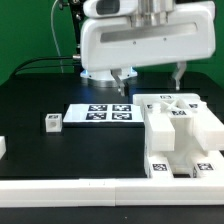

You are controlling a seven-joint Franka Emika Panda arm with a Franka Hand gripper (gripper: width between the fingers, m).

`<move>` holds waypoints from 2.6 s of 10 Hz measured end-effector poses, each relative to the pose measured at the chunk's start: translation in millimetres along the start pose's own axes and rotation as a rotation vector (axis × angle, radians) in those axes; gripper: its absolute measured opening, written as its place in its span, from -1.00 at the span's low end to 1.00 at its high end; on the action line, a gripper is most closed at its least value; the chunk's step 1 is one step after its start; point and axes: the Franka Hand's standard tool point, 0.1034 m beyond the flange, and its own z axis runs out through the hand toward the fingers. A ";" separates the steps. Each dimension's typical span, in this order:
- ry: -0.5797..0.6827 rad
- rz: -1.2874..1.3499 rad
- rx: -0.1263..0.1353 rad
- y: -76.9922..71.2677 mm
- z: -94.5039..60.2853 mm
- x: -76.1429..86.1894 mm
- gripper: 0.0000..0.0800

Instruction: Assemble chair

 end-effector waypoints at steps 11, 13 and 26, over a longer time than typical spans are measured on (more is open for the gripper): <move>-0.081 0.728 0.064 43.5 12.4 -19.6 0.62; -0.099 0.900 0.104 51.9 19.3 -23.1 0.62; -0.536 1.489 0.595 63.7 72.1 -95.4 0.62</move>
Offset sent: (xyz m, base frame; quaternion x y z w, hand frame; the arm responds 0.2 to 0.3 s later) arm 0.0000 0.0000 0.0000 0.0000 0.0000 0.0650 0.9979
